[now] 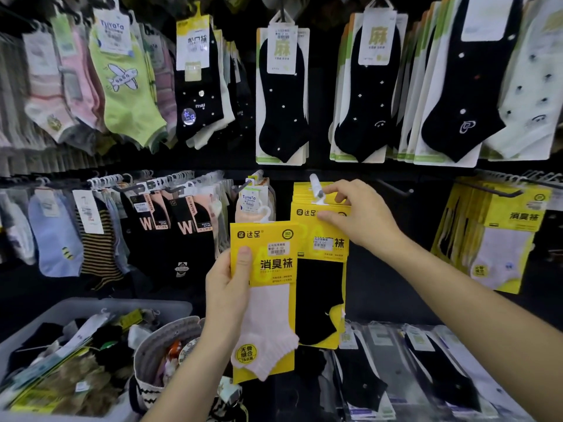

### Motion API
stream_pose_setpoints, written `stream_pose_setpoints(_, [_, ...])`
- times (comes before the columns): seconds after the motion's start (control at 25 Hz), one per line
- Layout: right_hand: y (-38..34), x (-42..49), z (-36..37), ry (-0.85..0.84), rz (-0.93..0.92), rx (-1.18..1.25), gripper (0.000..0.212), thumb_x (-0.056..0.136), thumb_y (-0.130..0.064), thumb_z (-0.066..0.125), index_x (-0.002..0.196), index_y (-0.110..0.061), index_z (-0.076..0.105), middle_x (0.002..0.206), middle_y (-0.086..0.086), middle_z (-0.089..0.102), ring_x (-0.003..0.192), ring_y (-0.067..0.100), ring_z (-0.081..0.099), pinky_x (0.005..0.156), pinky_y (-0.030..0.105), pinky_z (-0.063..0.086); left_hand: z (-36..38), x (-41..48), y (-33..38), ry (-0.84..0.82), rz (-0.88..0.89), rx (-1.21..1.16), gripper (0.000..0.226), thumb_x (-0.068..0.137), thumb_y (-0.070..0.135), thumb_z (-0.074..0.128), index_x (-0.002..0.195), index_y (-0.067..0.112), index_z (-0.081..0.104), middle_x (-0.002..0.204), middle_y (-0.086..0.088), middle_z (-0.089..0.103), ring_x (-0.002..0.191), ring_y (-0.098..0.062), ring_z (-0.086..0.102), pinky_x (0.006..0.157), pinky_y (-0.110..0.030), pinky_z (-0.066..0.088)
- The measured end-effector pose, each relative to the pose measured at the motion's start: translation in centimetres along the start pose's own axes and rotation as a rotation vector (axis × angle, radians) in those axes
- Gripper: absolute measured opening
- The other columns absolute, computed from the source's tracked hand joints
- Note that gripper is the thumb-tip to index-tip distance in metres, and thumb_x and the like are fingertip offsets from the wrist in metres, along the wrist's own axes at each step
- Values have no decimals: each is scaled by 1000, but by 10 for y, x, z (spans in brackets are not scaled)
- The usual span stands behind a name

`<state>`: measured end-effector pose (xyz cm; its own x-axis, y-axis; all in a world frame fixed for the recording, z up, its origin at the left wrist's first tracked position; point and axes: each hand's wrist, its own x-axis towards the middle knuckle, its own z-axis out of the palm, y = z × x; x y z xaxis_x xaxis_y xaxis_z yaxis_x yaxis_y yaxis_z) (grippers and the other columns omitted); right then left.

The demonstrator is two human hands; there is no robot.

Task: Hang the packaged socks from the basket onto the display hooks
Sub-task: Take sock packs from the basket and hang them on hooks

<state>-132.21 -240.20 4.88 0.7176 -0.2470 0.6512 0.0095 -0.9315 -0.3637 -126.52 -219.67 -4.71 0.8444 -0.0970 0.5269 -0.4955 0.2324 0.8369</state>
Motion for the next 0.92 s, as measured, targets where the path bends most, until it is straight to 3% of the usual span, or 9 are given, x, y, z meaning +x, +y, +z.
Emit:
stream_pose_setpoints(0.16, [6,4,9,16,-5,-13,37,79,-38,69,113,-33,55,94,-11,47,95,10,42,87,35,40,20,2,-1,-55,1,-20,24,86,40,49,78,22,63,74,11,72,68,0,66,59,-13,50])
stream_pose_setpoints(0.32, [6,10,14,-17,19,-2,38,80,-37,68,114,-31,53,97,-11,48,100,14,45,88,37,42,36,5,-3,-82,-32,-18,24,94,29,48,76,26,64,84,-1,72,78,-15,68,69,-29,54])
stream_pose_setpoints(0.4, [6,12,12,-28,28,-2,37,81,-37,68,114,-29,54,98,-9,49,102,15,47,90,38,42,42,7,-3,-115,-58,-31,22,94,27,47,82,24,65,81,3,73,78,-13,69,69,-26,55])
stream_pose_setpoints(0.52, [5,3,3,124,-13,151,15,86,-35,61,97,-26,63,89,-8,55,87,10,49,80,30,42,48,9,-2,-175,-50,-22,22,94,31,46,87,23,65,80,9,74,77,-5,70,66,-17,54])
stream_pose_setpoints(0.6, [2,-4,-3,86,-29,279,13,86,-36,59,80,-25,65,78,-12,57,72,4,50,67,19,39,53,10,-2,-202,-33,-20,24,92,33,46,87,18,65,78,12,73,74,-2,68,63,-14,53])
stream_pose_setpoints(0.72, [5,-10,-7,-60,20,283,13,84,-34,63,81,-22,69,71,-13,59,62,2,50,59,14,36,65,13,-1,-218,-44,-35,36,84,43,49,92,11,64,83,0,73,79,-15,69,69,-29,57])
stream_pose_setpoints(0.8, [11,-10,-9,-46,74,276,8,84,-32,65,81,-25,68,71,-13,60,61,-2,50,58,13,36,74,17,2,-211,-63,-57,24,85,39,52,88,16,61,85,-4,70,78,-19,68,70,-37,56])
stream_pose_setpoints(0.92, [15,-5,-7,37,122,324,6,84,-28,65,82,-23,66,75,-12,61,65,0,51,61,15,39,84,26,8,-207,-70,-68,9,93,24,54,85,23,58,86,-2,70,78,-17,68,70,-36,55])
